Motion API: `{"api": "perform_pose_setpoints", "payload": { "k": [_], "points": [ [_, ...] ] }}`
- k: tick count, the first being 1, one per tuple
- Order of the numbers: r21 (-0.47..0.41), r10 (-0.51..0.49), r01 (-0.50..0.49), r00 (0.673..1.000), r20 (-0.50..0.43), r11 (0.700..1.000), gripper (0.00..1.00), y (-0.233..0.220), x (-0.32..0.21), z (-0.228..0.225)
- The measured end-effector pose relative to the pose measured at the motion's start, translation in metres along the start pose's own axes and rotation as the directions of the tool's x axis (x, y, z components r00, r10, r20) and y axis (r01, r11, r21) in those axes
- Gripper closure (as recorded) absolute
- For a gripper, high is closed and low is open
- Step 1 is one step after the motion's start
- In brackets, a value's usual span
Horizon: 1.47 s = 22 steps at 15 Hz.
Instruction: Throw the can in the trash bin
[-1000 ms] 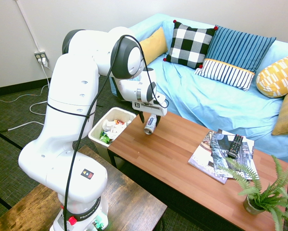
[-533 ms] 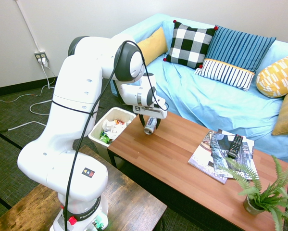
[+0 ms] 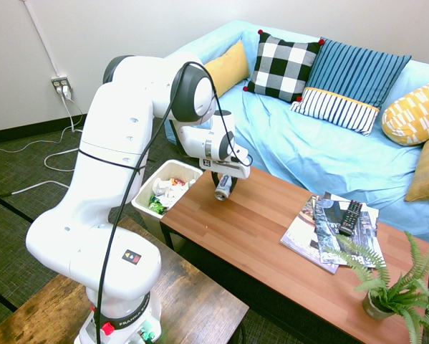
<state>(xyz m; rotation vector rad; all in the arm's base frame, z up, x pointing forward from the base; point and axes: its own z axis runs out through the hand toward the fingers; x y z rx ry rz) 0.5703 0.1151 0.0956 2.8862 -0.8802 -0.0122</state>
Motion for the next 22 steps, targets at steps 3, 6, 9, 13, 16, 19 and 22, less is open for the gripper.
{"api": "perform_pose_setpoints", "payload": {
  "k": [3, 6, 9, 13, 16, 19, 22],
  "points": [
    [0.007, 0.001, 0.0, 1.0, -0.021, 1.0, 1.0, 0.0, 0.003, -0.006],
    [0.021, 0.017, -0.015, 0.995, -0.097, 1.0, 1.0, -0.009, -0.006, -0.055],
    [0.008, -0.004, 0.005, 0.984, -0.178, 1.0, 1.0, -0.049, -0.084, -0.118],
    [-0.045, -0.091, 0.084, 0.978, -0.186, 0.995, 1.0, -0.105, -0.224, -0.128],
    [-0.087, -0.132, 0.12, 0.979, -0.157, 0.989, 1.0, -0.124, -0.264, -0.092],
    [-0.104, -0.139, 0.124, 0.98, -0.145, 0.987, 0.0, -0.138, -0.265, -0.066],
    [-0.107, -0.135, 0.12, 0.98, -0.144, 0.987, 0.0, -0.145, -0.262, -0.061]
  ]
}}
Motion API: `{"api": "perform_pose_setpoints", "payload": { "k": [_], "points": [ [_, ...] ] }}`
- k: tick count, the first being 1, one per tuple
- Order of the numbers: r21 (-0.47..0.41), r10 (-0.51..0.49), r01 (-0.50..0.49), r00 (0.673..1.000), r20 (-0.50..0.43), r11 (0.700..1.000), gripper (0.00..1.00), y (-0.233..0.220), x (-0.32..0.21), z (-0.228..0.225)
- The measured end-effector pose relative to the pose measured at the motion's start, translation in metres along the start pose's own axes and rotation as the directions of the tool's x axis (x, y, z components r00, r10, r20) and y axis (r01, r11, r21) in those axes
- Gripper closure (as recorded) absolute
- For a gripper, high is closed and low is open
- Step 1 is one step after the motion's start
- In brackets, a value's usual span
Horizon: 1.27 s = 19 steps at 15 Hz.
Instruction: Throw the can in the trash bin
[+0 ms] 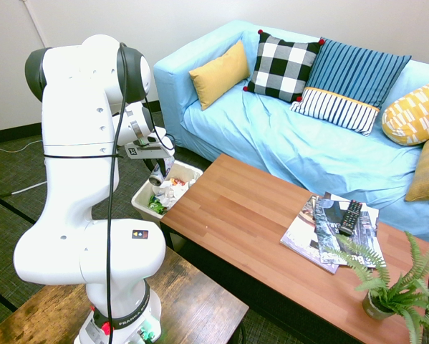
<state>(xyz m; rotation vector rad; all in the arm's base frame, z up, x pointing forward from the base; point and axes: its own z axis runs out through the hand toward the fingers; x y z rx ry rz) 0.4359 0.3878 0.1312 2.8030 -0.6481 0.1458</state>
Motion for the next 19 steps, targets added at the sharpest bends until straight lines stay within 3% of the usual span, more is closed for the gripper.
{"api": "perform_pose_setpoints", "payload": {
  "k": [19],
  "points": [
    [0.014, 0.045, -0.045, 0.999, 0.005, 0.999, 0.0, -0.005, 0.023, -0.009]
  ]
}}
